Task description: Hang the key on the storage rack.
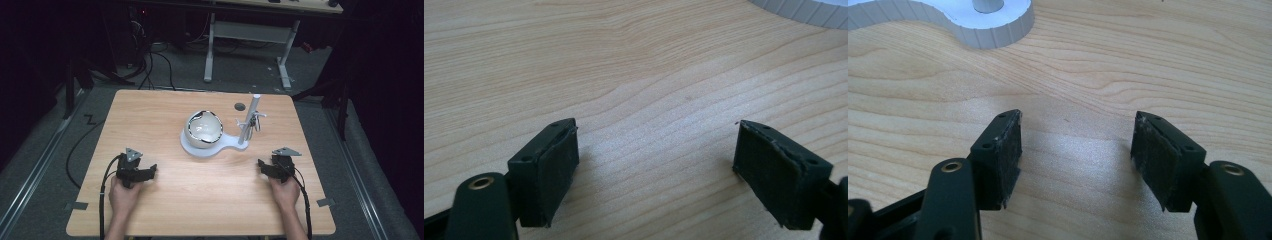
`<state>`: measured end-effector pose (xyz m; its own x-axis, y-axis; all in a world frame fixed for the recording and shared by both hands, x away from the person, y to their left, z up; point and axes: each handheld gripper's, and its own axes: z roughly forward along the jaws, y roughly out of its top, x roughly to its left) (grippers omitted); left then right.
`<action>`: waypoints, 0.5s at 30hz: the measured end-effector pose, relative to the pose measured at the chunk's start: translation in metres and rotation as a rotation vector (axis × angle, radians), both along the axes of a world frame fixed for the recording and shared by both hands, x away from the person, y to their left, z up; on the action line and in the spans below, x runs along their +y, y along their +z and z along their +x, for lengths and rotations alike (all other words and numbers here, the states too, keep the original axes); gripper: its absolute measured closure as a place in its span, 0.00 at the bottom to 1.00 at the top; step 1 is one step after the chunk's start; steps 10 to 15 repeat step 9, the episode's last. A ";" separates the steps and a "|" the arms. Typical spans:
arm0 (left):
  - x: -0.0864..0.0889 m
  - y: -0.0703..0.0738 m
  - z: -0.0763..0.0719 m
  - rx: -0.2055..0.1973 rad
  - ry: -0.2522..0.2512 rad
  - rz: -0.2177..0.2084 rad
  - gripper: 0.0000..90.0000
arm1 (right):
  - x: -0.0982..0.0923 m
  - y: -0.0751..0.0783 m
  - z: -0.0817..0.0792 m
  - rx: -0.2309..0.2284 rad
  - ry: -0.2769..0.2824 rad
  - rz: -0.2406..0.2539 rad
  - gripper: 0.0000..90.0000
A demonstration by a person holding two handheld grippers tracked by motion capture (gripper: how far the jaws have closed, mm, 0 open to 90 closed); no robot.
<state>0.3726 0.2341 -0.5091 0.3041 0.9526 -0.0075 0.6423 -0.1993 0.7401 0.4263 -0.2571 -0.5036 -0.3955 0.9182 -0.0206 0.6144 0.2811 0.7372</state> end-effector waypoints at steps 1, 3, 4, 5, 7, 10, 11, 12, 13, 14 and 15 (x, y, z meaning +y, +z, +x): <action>0.000 0.000 0.000 0.000 0.000 0.000 0.21 | 0.000 0.000 0.000 0.000 0.000 0.000 0.41; 0.000 0.000 0.000 0.000 0.000 -0.001 0.21 | 0.000 0.000 0.000 0.000 0.001 -0.001 0.41; 0.000 0.000 0.000 0.000 0.001 -0.001 0.21 | 0.000 0.000 0.000 0.001 0.000 0.000 0.41; 0.000 0.000 0.000 0.000 0.001 -0.001 0.21 | 0.000 0.000 0.000 0.001 0.001 0.000 0.41; 0.000 0.000 0.000 0.000 0.001 -0.001 0.21 | 0.000 0.000 0.000 0.001 0.001 0.000 0.41; 0.000 0.000 0.000 0.000 0.001 -0.001 0.21 | 0.000 0.000 0.000 0.001 0.001 0.000 0.41; 0.000 0.000 0.000 0.000 0.001 -0.001 0.21 | 0.000 0.000 0.000 0.001 0.001 0.000 0.41; 0.000 0.000 0.000 0.000 0.001 -0.001 0.21 | 0.000 0.000 0.000 0.001 0.001 0.000 0.41; 0.000 0.000 0.000 0.000 0.001 -0.001 0.21 | 0.000 0.000 0.000 0.001 0.001 0.000 0.41; 0.000 0.000 0.000 0.000 0.001 -0.001 0.21 | 0.000 0.000 0.000 0.001 0.001 0.000 0.41; 0.000 0.000 0.000 0.000 0.001 -0.001 0.21 | 0.000 0.000 0.000 0.001 0.001 0.000 0.41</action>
